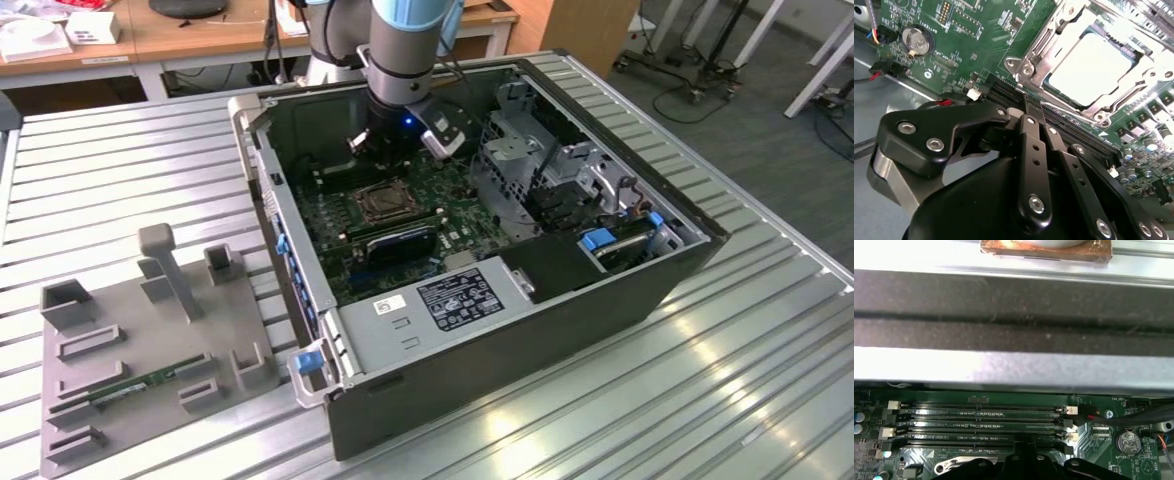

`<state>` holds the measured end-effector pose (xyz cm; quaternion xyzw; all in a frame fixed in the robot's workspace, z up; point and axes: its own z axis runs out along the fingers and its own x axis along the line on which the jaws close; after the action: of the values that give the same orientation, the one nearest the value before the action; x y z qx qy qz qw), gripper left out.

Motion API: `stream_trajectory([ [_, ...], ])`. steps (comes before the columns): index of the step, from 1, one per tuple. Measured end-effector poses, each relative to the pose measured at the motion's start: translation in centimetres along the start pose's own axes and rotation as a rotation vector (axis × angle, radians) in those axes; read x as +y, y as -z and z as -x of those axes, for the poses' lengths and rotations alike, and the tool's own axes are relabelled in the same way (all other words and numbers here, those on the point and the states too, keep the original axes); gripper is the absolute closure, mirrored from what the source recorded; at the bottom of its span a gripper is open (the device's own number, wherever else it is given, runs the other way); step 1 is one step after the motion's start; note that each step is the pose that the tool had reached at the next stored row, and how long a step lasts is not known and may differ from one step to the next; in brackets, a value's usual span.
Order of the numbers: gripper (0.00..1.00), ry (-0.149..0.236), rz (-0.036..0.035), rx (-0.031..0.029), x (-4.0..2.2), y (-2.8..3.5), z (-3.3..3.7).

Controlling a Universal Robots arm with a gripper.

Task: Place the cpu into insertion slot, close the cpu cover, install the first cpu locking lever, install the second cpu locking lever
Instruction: 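Install the first cpu locking lever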

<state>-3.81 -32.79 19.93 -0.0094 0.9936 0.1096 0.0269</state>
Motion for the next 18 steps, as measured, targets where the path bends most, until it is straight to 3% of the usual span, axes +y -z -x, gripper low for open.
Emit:
stream_trajectory([
  [2, 0.89, 0.001, -0.0100, 0.0003, 0.00, 0.00, 0.00],
  [5, 0.89, 0.001, -0.0162, 0.0007, 0.02, 0.00, 0.00],
  [18, 0.89, 0.002, -0.0181, 0.0006, 0.49, -0.14, 0.01],
])
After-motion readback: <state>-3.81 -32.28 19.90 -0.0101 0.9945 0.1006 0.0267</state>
